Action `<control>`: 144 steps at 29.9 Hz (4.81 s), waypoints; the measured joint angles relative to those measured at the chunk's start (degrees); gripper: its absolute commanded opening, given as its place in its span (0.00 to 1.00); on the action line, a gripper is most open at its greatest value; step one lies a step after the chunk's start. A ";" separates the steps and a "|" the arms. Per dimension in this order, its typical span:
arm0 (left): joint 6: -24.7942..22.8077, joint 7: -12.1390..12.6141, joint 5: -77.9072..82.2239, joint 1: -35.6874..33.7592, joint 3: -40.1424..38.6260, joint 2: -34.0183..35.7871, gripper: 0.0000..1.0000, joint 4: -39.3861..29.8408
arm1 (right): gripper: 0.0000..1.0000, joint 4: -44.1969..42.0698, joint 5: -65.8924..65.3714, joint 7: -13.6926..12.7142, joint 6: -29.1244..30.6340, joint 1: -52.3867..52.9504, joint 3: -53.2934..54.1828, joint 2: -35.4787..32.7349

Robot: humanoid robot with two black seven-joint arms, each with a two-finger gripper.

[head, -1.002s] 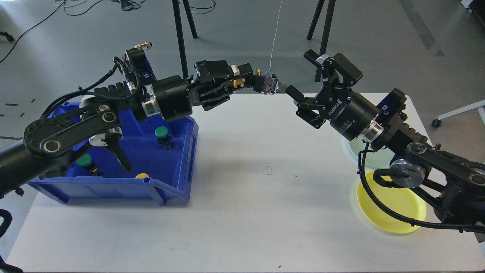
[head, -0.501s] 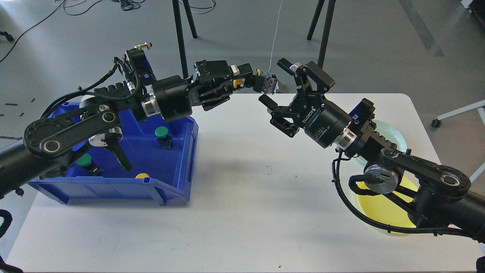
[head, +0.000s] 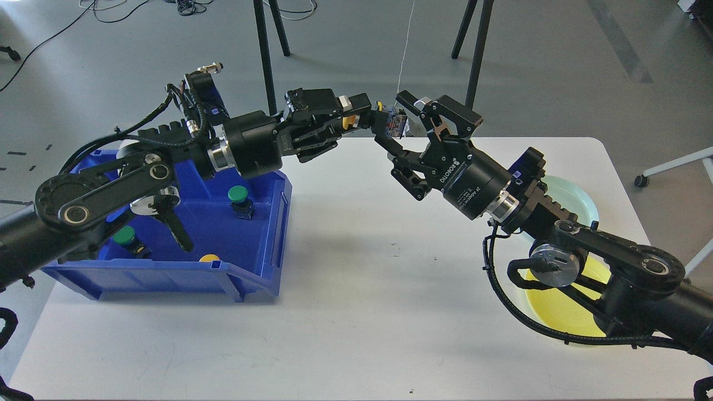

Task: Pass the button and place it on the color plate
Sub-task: 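Grasp the button with the right gripper and open the left gripper, then carry the button with the right gripper and release it onto the yellow plate, then lower the left gripper into the bin and grasp another button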

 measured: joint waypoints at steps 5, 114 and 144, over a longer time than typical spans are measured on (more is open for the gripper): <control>-0.04 -0.03 0.00 0.00 -0.01 0.02 0.07 0.00 | 0.12 -0.46 -0.40 0.00 -0.18 0.06 -0.13 0.07; -0.83 0.01 58.70 2.82 16.62 16.12 0.83 27.28 | 1.00 13.97 25.63 -4.18 -20.79 -36.62 37.85 -12.77; 1.42 0.00 58.54 3.60 16.87 11.16 0.07 33.75 | 1.00 13.98 25.59 -4.02 -20.00 -37.81 38.07 -12.73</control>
